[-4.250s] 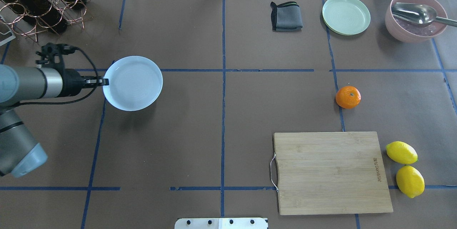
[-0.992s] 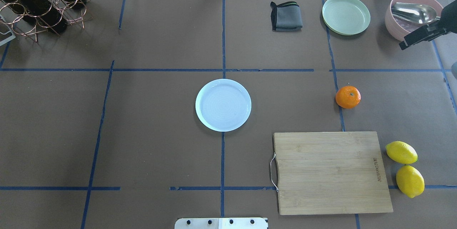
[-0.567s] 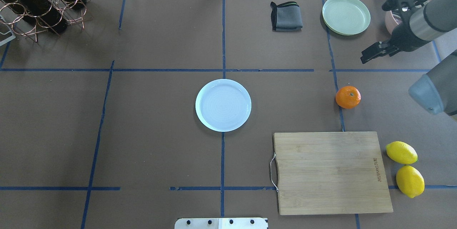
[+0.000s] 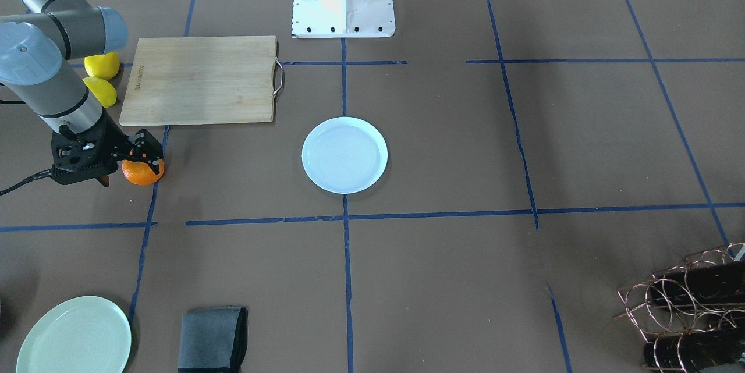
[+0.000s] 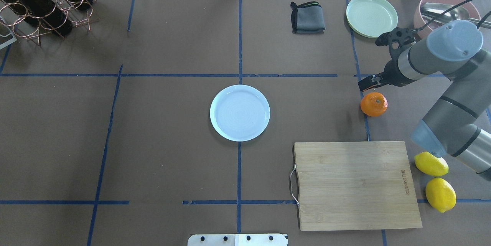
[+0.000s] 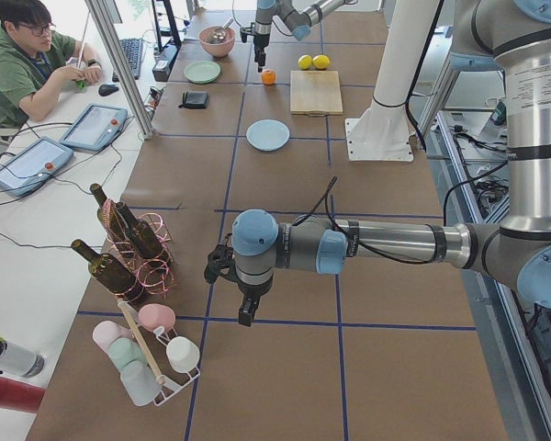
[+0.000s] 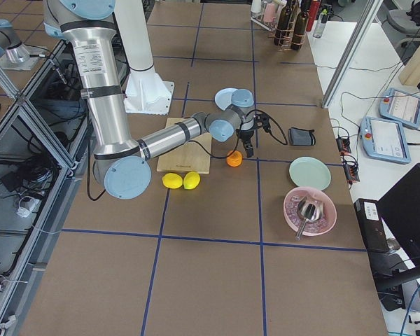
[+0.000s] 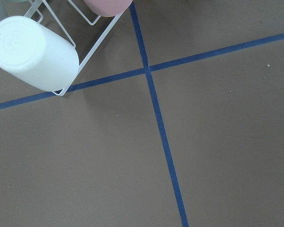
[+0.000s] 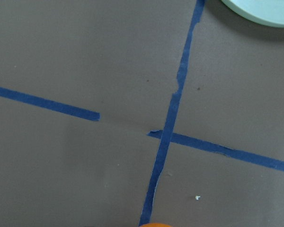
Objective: Pick orange to plate
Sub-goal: 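Lower the right gripper over the orange and close on it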
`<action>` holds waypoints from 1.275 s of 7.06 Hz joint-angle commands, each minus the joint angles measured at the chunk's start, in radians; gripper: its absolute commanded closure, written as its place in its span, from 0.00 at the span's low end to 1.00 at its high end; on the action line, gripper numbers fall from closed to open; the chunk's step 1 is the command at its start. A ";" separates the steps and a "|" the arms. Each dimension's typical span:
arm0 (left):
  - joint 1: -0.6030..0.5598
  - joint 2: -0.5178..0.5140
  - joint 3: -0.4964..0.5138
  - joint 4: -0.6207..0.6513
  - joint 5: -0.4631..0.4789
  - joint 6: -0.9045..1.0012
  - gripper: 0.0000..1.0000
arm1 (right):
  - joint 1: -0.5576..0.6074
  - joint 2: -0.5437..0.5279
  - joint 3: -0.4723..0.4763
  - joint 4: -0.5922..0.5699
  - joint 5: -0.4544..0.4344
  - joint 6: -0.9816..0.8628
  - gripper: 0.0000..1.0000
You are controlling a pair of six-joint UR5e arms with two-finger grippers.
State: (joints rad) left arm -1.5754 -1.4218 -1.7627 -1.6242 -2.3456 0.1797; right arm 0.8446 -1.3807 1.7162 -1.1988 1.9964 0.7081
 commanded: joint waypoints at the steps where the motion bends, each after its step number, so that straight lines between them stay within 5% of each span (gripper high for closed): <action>1: 0.000 0.000 0.000 -0.002 -0.001 0.000 0.00 | -0.027 -0.021 -0.004 0.004 -0.022 0.004 0.00; 5: -0.002 0.000 -0.009 -0.002 -0.001 0.000 0.00 | -0.070 -0.024 -0.029 0.004 -0.033 0.001 0.00; 6: -0.002 0.001 -0.009 -0.002 0.000 0.000 0.00 | -0.074 -0.024 -0.030 0.004 -0.047 -0.006 0.07; 7: -0.002 0.000 -0.008 -0.002 0.000 0.000 0.00 | -0.074 -0.023 -0.027 0.004 -0.045 -0.006 0.56; 8: -0.002 0.000 -0.008 -0.002 0.002 0.000 0.00 | -0.074 -0.018 -0.018 0.002 -0.044 -0.001 0.91; 9: -0.002 0.001 -0.008 -0.002 0.002 0.000 0.00 | -0.081 0.000 0.005 -0.007 -0.041 0.005 0.93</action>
State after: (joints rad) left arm -1.5768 -1.4216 -1.7703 -1.6260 -2.3446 0.1795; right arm 0.7691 -1.3968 1.6997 -1.1978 1.9534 0.7071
